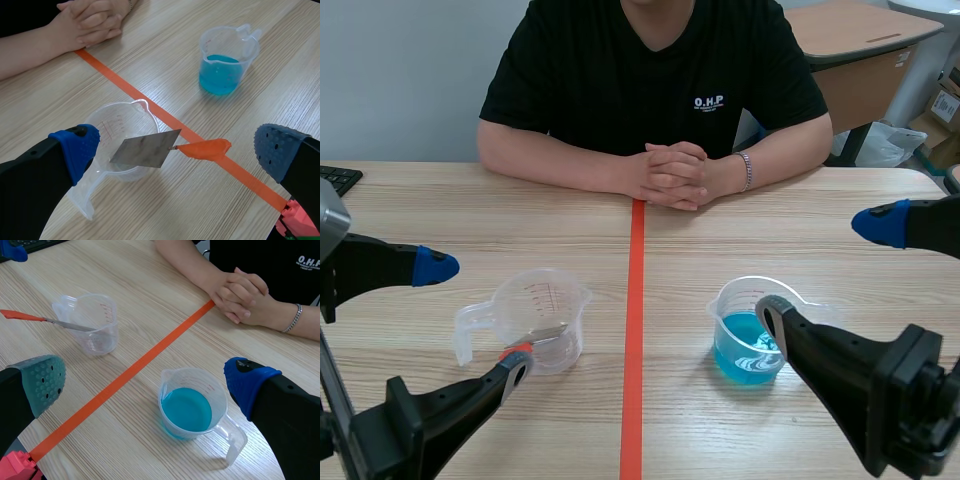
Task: Do the redox reaction experiment.
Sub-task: 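Return to the home posture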
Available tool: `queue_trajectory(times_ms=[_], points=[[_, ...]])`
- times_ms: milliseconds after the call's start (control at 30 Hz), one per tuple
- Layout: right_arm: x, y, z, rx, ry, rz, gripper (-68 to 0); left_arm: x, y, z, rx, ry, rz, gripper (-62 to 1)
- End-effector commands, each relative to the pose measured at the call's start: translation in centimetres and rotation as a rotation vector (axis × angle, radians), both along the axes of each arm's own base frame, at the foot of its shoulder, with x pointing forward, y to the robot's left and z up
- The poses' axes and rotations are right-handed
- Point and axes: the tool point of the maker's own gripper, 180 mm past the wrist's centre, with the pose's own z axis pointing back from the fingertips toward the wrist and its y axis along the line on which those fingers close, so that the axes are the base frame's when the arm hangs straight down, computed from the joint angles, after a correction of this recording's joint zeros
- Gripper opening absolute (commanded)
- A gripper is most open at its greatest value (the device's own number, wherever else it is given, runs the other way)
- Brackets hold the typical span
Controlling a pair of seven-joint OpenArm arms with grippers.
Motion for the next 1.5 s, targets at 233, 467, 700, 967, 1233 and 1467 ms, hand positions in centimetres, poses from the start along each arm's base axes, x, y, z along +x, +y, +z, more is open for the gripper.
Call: queue_trajectory(times_ms=[233,467,700,967,1233,1467], points=[[0.35,0.08,0.7,0.017,-0.025,-0.003,0.4,0.15,-0.18,0.81,-0.055,0.003,0.02,1.4],[0.34,0.08,0.7,0.017,-0.025,-0.003,0.4,0.17,-0.21,0.95,-0.06,-0.003,0.019,1.4],[0.35,0.08,0.7,0.017,-0.026,-0.003,0.4,0.16,-0.21,0.93,-0.06,-0.002,0.019,1.4],[0.35,0.08,0.7,0.017,-0.026,-0.003,0.4,0.15,-0.19,0.86,-0.057,0.001,0.019,1.4],[0.35,0.08,0.7,0.017,-0.026,-0.003,0.4,0.15,-0.19,0.86,-0.057,0.001,0.019,1.4],[0.34,0.08,0.69,0.016,-0.025,-0.003,0.4,0.15,-0.18,0.83,-0.056,0.001,0.02,1.4]])
